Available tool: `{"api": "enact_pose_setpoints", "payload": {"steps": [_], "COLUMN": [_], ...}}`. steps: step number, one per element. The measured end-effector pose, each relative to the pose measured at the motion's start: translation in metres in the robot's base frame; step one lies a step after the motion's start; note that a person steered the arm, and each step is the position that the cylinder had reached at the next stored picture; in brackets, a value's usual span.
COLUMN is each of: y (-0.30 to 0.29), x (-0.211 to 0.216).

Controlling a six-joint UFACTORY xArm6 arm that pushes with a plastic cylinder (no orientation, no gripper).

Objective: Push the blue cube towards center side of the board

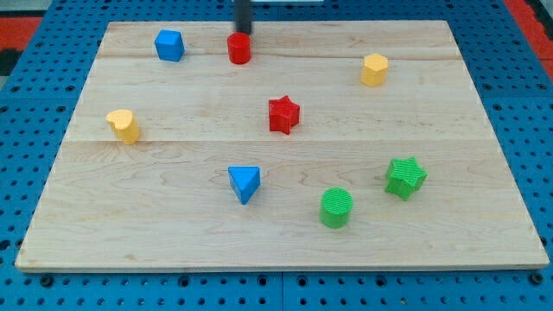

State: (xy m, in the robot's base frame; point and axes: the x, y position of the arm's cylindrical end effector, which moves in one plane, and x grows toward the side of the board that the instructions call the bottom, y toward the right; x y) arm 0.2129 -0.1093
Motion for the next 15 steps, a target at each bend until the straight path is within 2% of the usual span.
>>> {"api": "enact_pose_setpoints", "payload": {"steps": [1,2,3,4,5,6,8,9,11,12,13,14,15], "y": [-0.070,-0.082,-0.138,-0.136,-0.180,-0.182,-0.113,-0.107,-0.045,-0.005,0.047,0.045,-0.004], "x": [0.035,0.028,0.029,0.061,0.069,0.095,0.095,0.086,0.080,0.097,0.146,0.143,0.136]}}
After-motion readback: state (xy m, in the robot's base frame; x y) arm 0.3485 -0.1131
